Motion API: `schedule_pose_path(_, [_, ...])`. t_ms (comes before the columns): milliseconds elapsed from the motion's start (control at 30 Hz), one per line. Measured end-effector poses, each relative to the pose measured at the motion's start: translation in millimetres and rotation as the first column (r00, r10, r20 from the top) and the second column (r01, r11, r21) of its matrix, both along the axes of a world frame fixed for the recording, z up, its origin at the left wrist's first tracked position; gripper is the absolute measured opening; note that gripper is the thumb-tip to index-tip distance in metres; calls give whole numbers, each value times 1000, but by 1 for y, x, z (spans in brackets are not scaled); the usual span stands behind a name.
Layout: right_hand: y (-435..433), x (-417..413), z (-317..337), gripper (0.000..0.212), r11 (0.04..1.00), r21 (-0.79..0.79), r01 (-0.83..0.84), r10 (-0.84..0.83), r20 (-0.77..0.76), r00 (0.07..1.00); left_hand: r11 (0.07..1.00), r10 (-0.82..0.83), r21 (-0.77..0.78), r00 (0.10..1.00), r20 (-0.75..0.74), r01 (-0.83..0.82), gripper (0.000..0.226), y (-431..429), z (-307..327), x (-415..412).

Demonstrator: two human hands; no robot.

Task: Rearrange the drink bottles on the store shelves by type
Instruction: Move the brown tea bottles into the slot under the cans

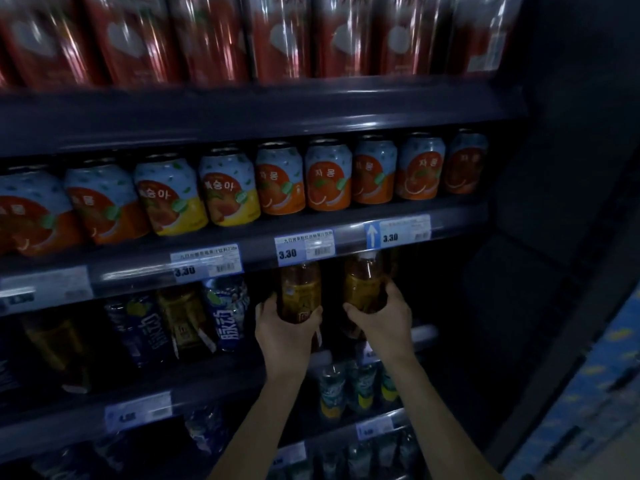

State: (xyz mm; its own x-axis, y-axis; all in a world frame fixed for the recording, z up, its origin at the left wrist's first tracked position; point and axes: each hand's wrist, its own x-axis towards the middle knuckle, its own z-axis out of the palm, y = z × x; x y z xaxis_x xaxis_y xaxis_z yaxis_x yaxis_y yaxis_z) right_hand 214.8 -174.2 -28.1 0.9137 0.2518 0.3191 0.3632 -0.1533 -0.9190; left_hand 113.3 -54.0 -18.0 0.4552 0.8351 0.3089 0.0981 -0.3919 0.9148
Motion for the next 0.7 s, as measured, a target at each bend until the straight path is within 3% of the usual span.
schedule_pose_path(100, [6, 13, 0, 57, 1000, -23, -10, 10, 14, 1000, 1000, 23, -18, 1000, -3, -23, 84, 6, -1, 12])
schedule_pose_path(433, [9, 33, -15, 57, 994, -75, -82, 82, 2, 997, 997, -67, -45, 998, -12, 67, 90, 4, -18, 34])
schedule_pose_path(633, [7, 32, -22, 81, 994, -43, -97, 94, -66, 993, 984, -167, -78, 985, -44, 163, 102, 8, -27, 26])
schedule_pose_path(700, [6, 32, -23, 76, 994, -40, -103, 99, -90, 991, 979, -183, -105, 980, -80, 174, 106, 10, -34, 22])
